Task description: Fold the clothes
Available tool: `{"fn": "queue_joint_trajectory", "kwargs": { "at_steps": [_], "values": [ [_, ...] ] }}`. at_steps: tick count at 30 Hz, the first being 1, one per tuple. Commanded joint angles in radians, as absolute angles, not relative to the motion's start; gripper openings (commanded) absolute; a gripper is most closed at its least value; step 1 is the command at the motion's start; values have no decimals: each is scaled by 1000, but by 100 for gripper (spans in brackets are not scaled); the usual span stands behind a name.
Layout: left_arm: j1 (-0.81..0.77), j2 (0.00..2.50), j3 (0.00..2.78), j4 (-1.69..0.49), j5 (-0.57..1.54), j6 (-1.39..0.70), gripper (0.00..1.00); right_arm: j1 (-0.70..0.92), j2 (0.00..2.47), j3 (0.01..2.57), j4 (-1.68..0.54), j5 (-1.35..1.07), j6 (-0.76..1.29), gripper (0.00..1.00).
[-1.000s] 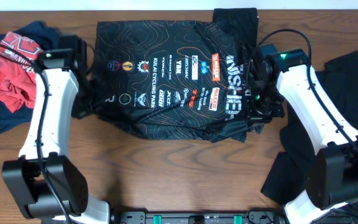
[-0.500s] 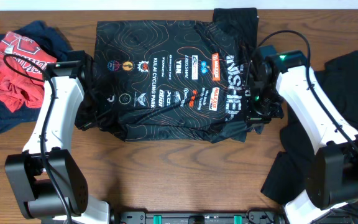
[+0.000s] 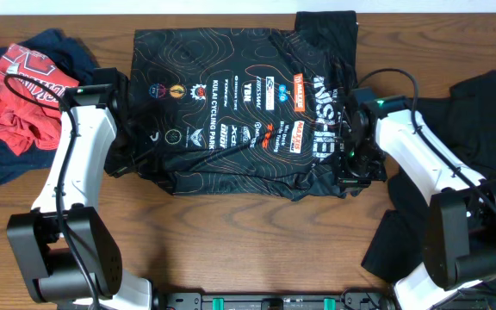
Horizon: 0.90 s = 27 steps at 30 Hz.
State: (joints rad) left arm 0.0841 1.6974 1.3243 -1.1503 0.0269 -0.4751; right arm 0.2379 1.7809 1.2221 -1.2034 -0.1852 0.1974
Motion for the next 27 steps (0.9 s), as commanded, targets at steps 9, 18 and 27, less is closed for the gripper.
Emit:
{"fn": "queue_joint_trajectory", "kwargs": {
  "at_steps": [9,18,27],
  "values": [
    [89,1687,1323,-1145,27,-492,6,208,1779,1243,-1121,-192,213,1],
    [89,1687,1323,-1127,27,-492,6,143,1779,1250,-1106,-192,212,41],
    [89,1687,1323,-1127,27,-492,6,83,1779,1336,-1112,-218,99,77]
  ]
}}
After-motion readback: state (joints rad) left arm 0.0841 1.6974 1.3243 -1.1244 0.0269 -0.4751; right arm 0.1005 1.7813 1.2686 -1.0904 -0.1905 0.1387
